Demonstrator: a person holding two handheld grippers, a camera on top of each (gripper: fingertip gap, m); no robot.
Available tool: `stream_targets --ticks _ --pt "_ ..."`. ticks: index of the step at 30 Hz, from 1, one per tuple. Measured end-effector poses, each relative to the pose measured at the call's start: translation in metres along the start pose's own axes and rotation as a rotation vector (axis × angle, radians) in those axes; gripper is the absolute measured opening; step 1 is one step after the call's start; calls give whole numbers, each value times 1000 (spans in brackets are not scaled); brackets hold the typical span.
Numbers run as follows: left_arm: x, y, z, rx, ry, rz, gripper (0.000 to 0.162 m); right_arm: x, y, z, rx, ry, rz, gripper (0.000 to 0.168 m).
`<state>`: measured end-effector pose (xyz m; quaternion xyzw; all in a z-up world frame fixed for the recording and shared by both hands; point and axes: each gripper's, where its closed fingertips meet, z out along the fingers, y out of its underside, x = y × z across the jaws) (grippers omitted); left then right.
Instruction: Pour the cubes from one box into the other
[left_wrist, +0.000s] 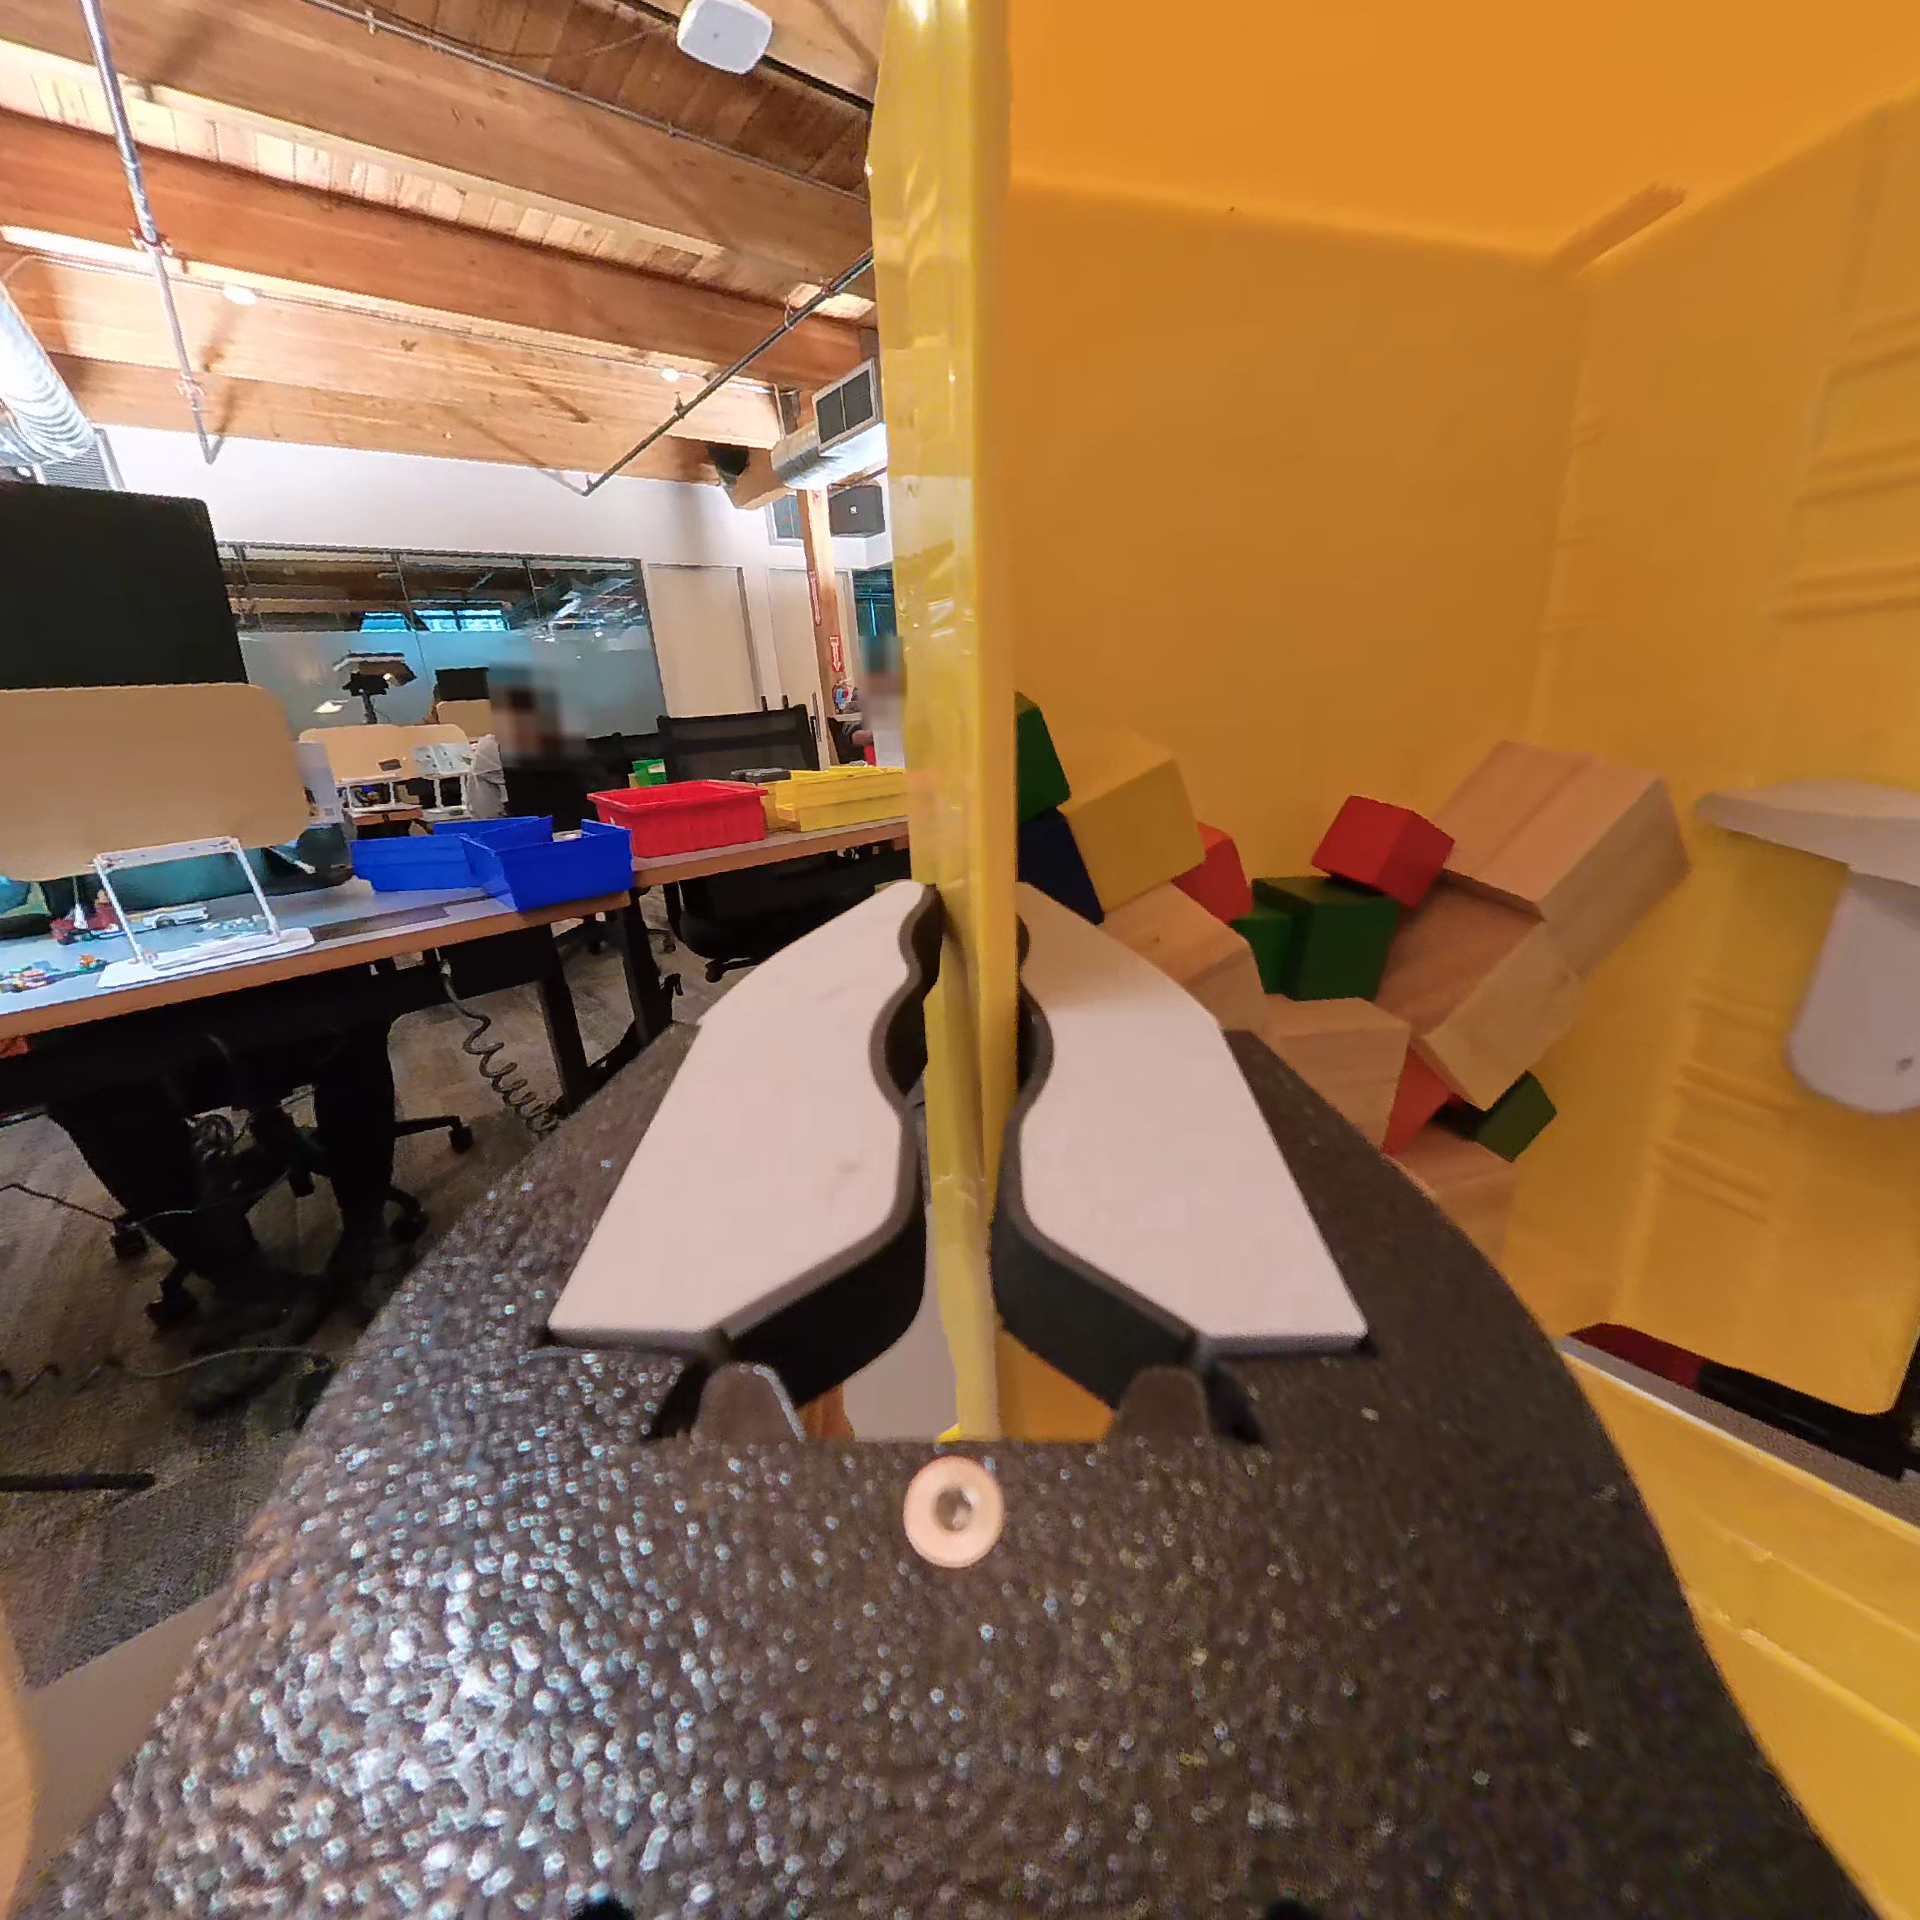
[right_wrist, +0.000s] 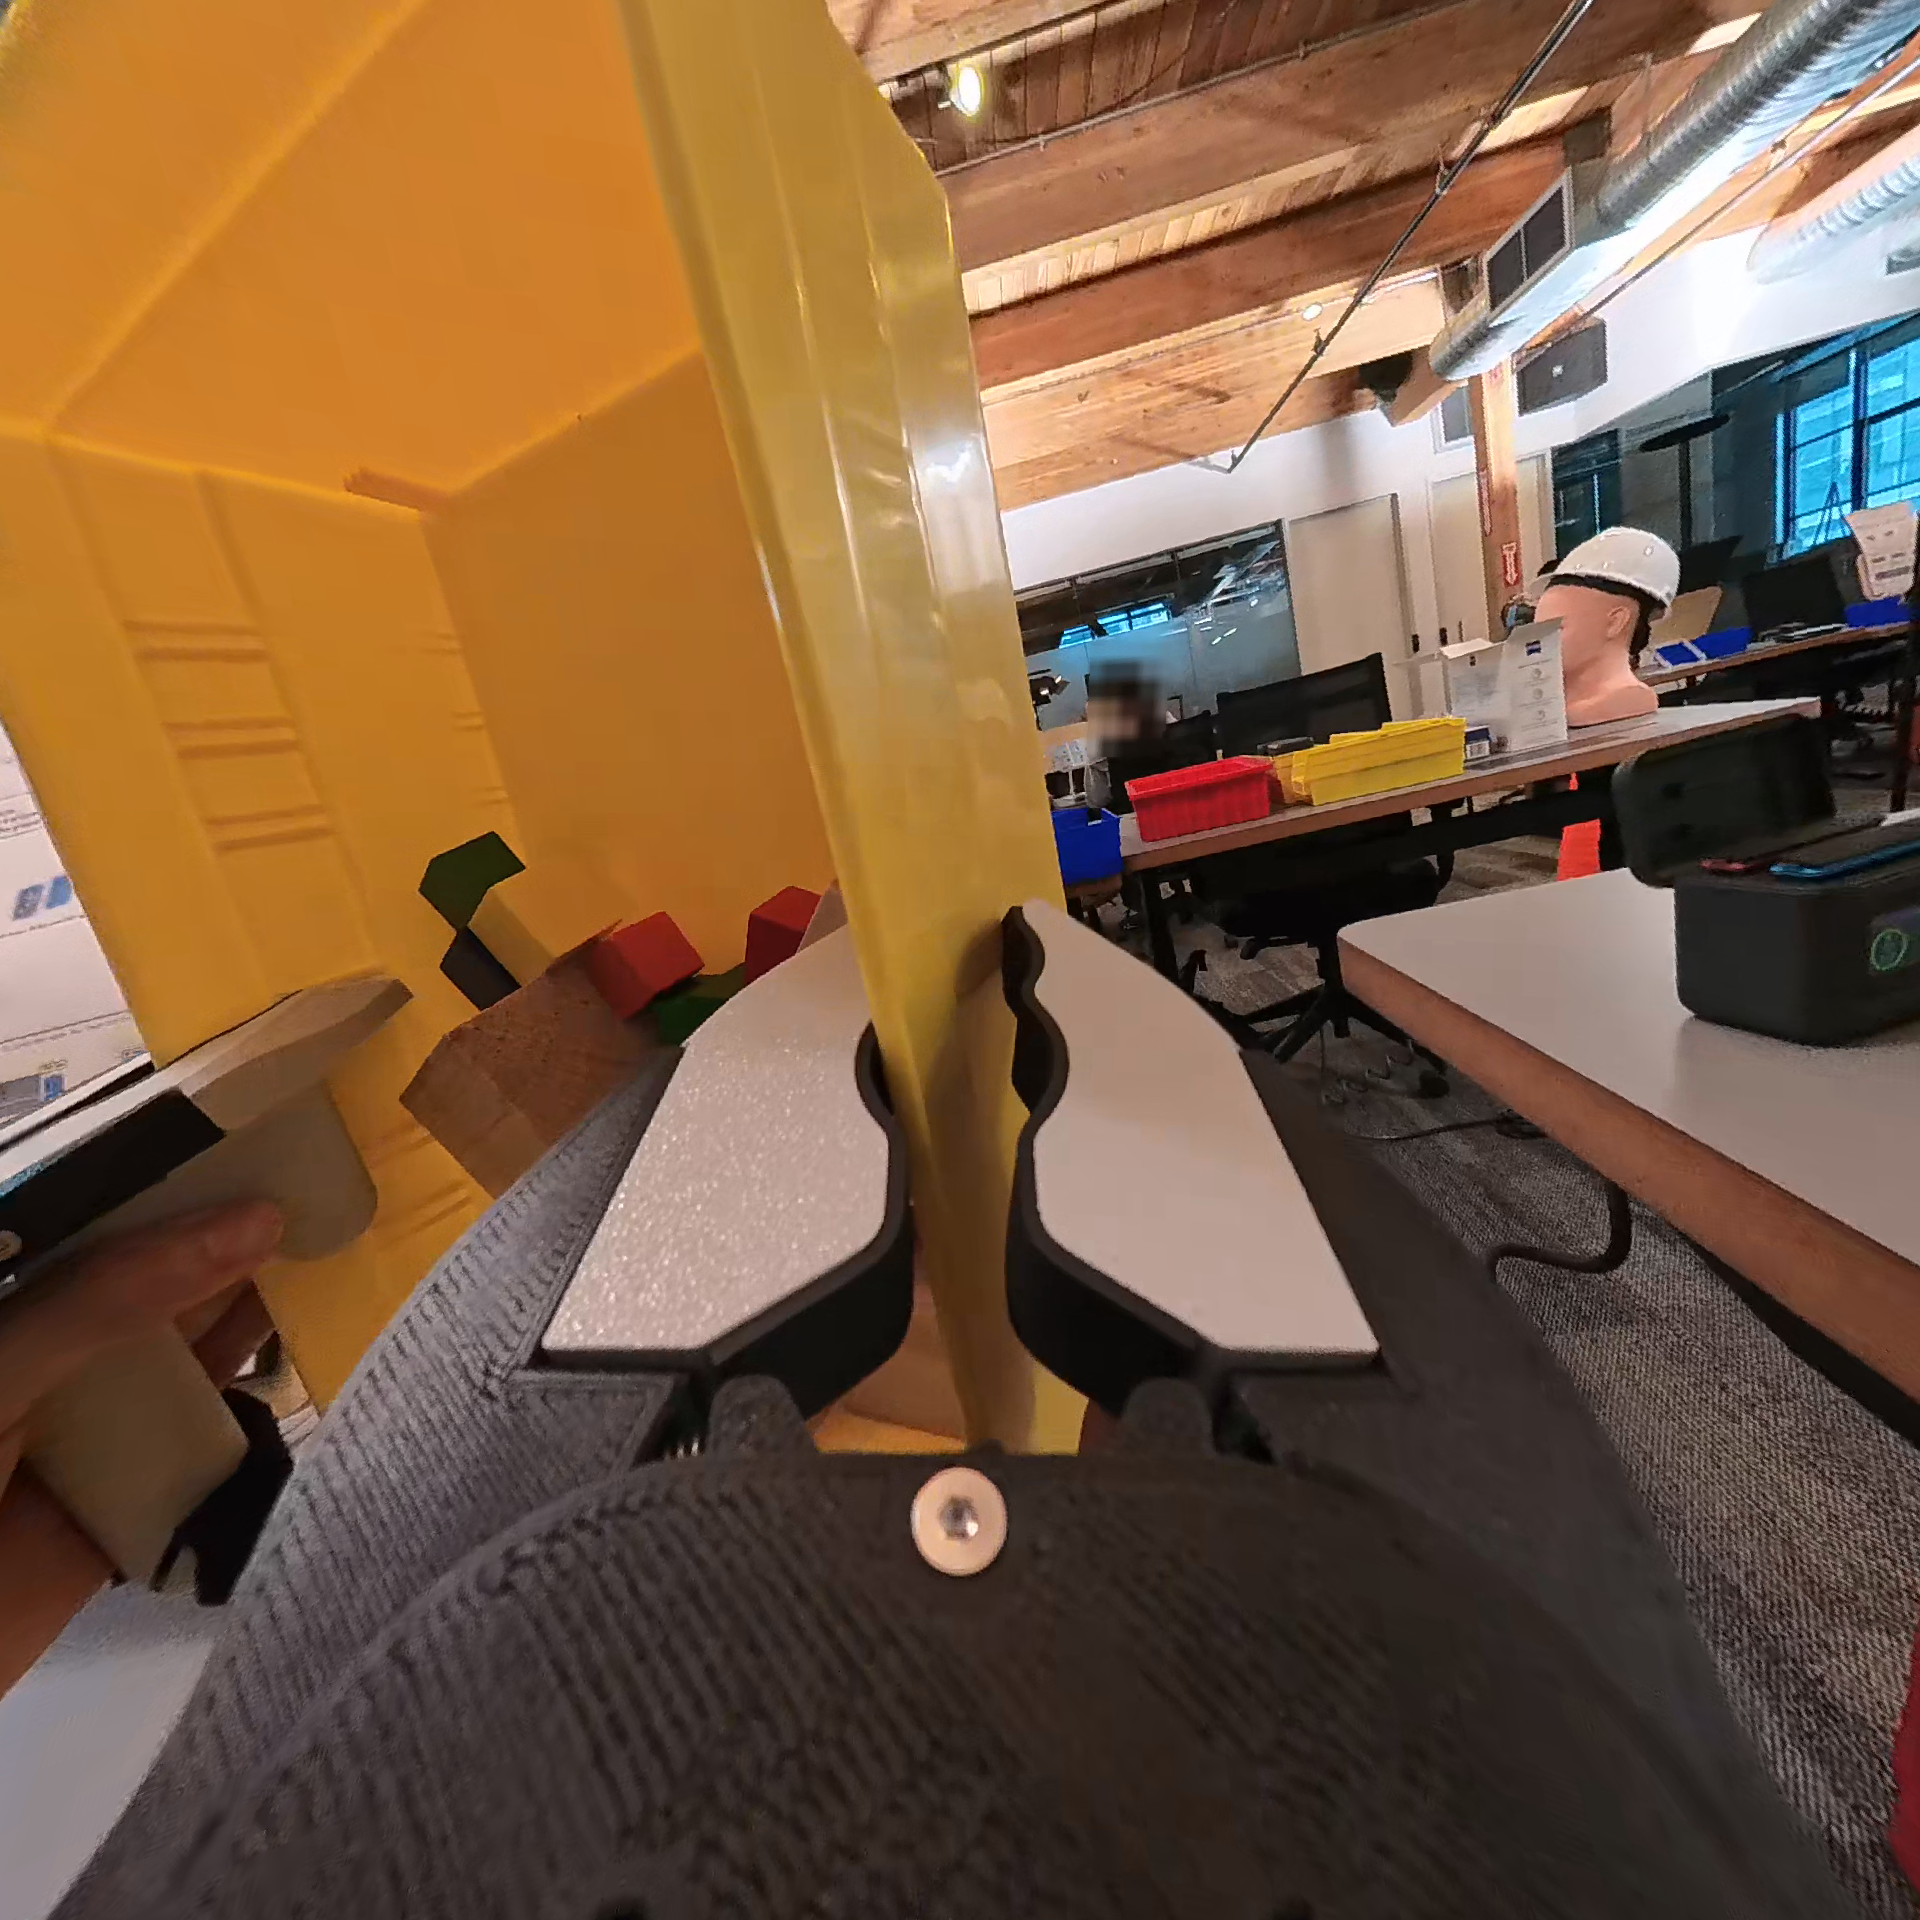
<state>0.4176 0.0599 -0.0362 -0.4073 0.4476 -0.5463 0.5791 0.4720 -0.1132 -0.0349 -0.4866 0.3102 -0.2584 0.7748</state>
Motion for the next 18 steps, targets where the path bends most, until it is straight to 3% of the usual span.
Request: stream_targets --ticks 11,18 --pt "0 -11 -4 -62 -11 77 7 -2 -2 -1 29 0 17 14" --pt "-5 21 -4 -118 2 89 10 0 14 5 -28 11 -23 15"
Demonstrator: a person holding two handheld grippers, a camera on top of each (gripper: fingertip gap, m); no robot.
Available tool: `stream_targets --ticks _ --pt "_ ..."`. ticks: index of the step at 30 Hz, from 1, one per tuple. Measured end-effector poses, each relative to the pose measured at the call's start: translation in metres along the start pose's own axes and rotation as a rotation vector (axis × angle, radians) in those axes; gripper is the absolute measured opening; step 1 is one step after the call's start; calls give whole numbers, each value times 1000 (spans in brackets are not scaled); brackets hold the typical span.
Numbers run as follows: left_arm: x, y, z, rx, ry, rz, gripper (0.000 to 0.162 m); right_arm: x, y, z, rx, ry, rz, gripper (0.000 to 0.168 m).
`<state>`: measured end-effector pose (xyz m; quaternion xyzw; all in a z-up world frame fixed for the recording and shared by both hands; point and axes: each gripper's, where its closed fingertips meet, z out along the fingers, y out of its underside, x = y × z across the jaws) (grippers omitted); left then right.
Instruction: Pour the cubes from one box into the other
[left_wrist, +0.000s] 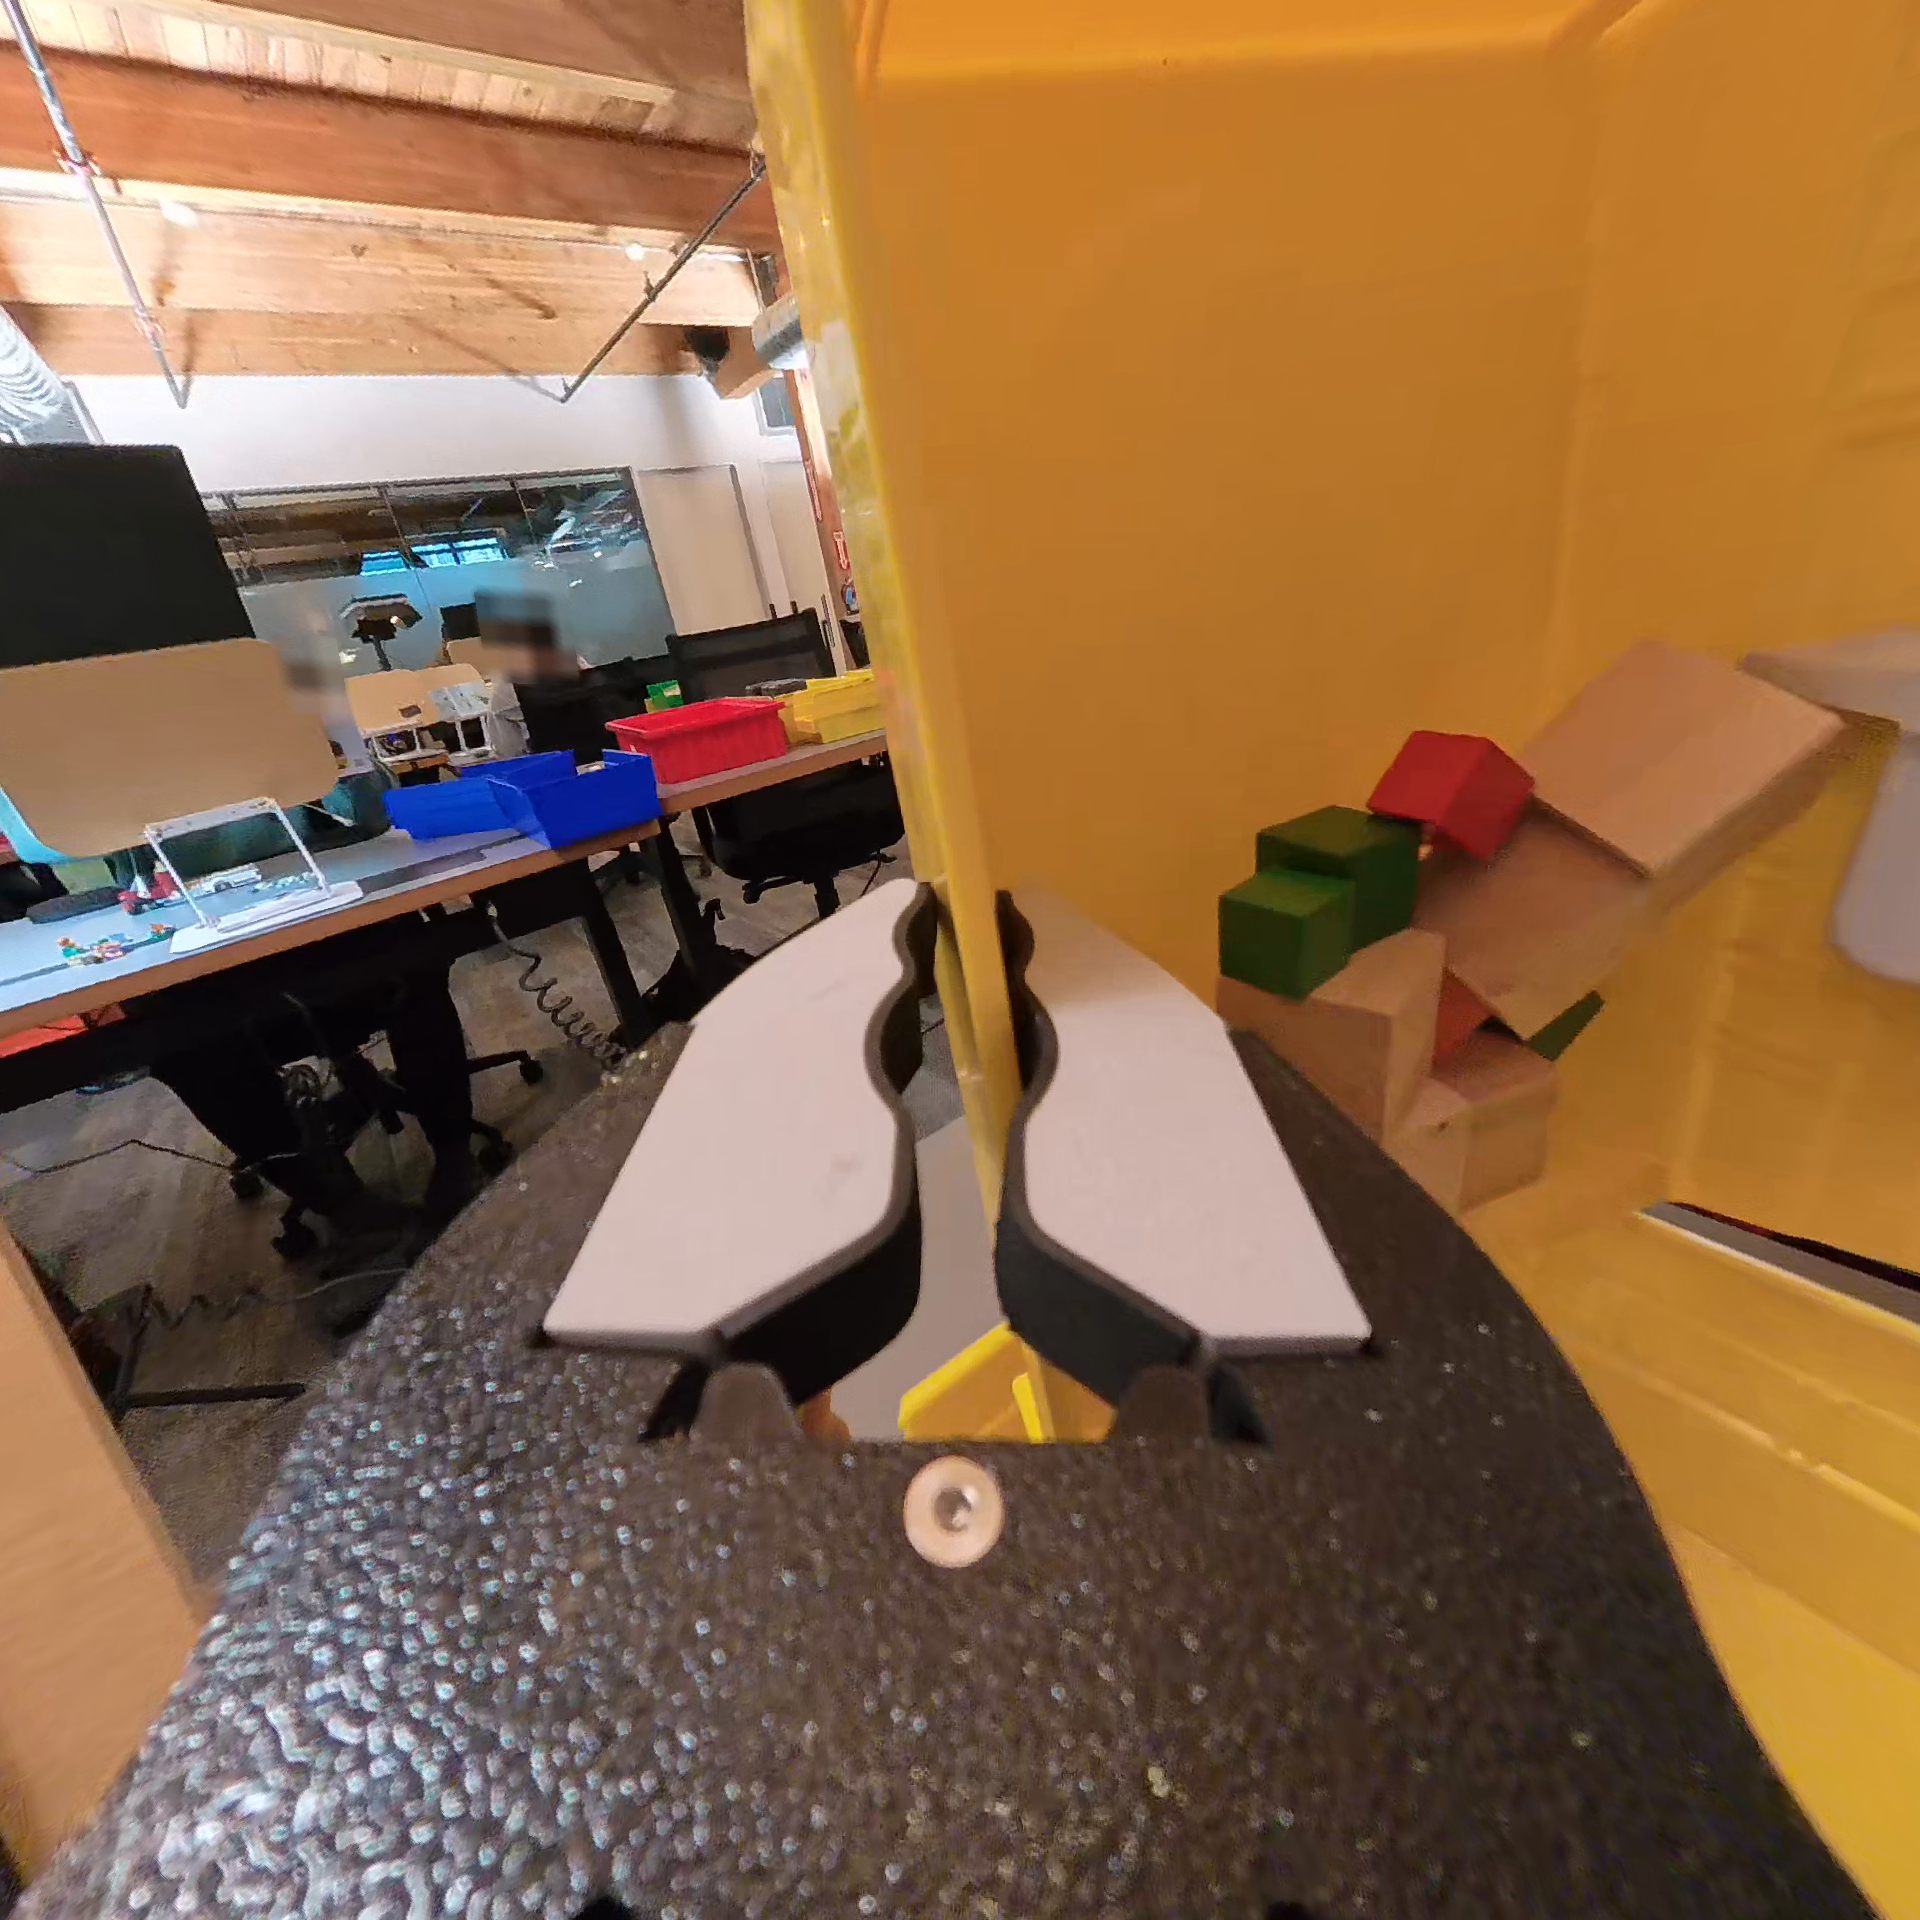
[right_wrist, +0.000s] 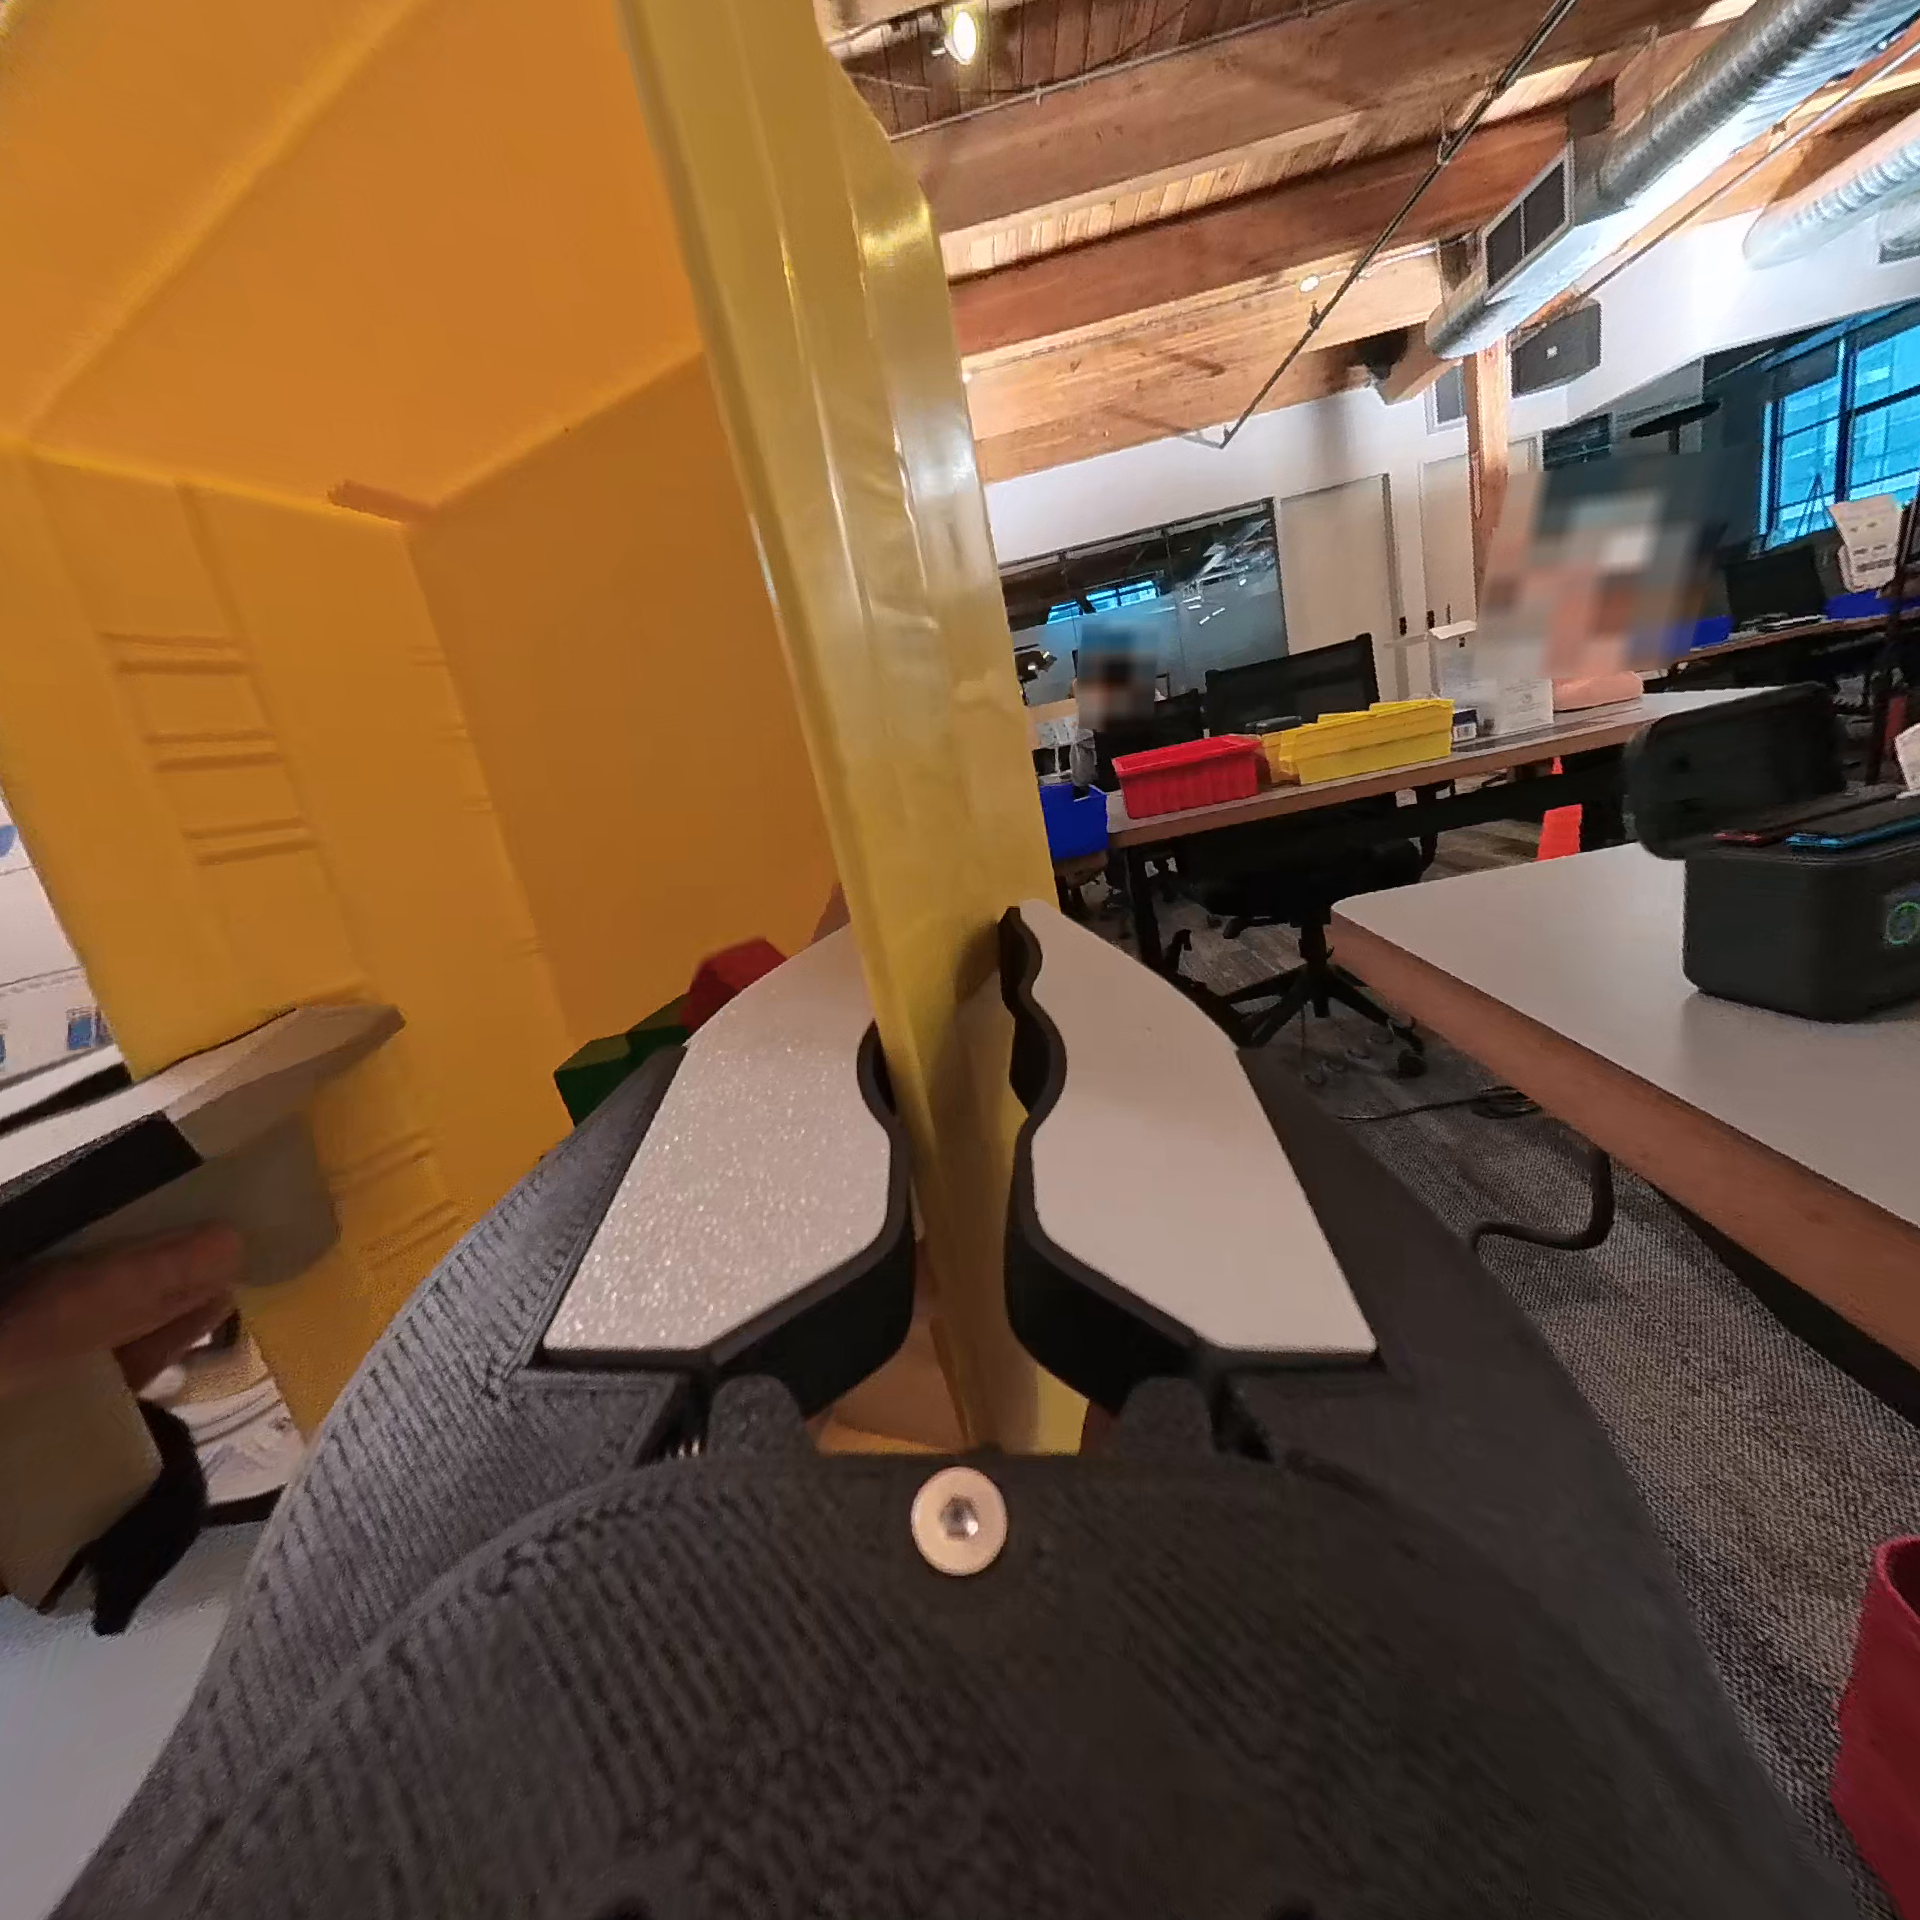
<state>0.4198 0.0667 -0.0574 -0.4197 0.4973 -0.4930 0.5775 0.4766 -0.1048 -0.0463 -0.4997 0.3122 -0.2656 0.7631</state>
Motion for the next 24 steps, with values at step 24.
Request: stream_targets --ticks 24 --pt "-5 -13 -11 85 -19 13 13 -15 -14 9 21 -164 -11 19"
